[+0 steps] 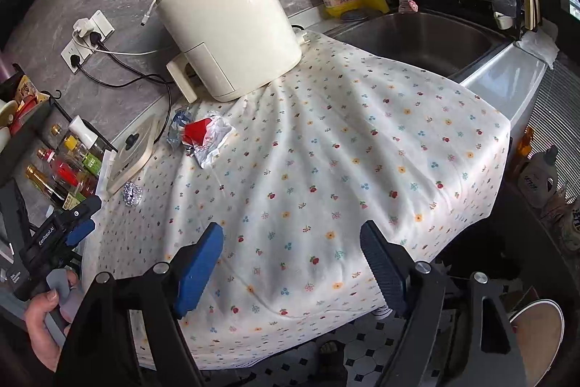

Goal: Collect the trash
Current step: 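Grasp the foil ball with the left tool while the right tool grasps the red-and-white wrapper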

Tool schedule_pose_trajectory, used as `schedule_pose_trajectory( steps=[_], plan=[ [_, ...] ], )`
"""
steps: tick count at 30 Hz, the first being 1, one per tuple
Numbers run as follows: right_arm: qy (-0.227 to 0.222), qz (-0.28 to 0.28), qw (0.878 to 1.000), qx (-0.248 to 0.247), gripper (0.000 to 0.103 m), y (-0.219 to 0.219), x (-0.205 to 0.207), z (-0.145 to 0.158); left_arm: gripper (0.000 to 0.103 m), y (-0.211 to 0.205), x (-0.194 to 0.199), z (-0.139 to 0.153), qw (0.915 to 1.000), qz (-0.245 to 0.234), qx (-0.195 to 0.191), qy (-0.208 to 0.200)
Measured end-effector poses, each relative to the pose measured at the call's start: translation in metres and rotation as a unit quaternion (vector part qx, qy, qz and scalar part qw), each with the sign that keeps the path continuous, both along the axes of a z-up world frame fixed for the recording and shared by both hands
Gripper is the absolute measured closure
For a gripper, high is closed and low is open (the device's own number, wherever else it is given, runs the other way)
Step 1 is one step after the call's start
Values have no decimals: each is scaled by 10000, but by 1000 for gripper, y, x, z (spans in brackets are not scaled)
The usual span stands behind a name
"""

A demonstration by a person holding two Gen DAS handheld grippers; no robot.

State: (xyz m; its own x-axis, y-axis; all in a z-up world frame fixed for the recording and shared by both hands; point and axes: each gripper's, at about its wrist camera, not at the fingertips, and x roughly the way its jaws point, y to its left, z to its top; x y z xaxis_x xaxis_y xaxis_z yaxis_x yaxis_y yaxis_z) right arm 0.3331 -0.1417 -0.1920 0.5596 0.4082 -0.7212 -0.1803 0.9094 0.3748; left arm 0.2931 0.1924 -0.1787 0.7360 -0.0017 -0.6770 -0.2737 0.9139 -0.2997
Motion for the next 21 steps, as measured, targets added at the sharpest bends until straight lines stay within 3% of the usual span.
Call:
schedule_pose_trajectory(
  steps=[7,12,15,21],
  plan=[
    [-28,41,10000,52,34,47,32,-2,10,43,27,-7,9999,-85,-77,96],
    [206,211,9995,-87,51,79,52,-11,19,73,41,-19,9996,-12,-122,245],
    [241,310,9991,-171,54,95,61,-12,28,87,52,-31,9988,-2,-226,429],
    [339,461,9980,-274,58,121,84,-12,30,95,71,-45,9977,-222,-352,534]
  ],
)
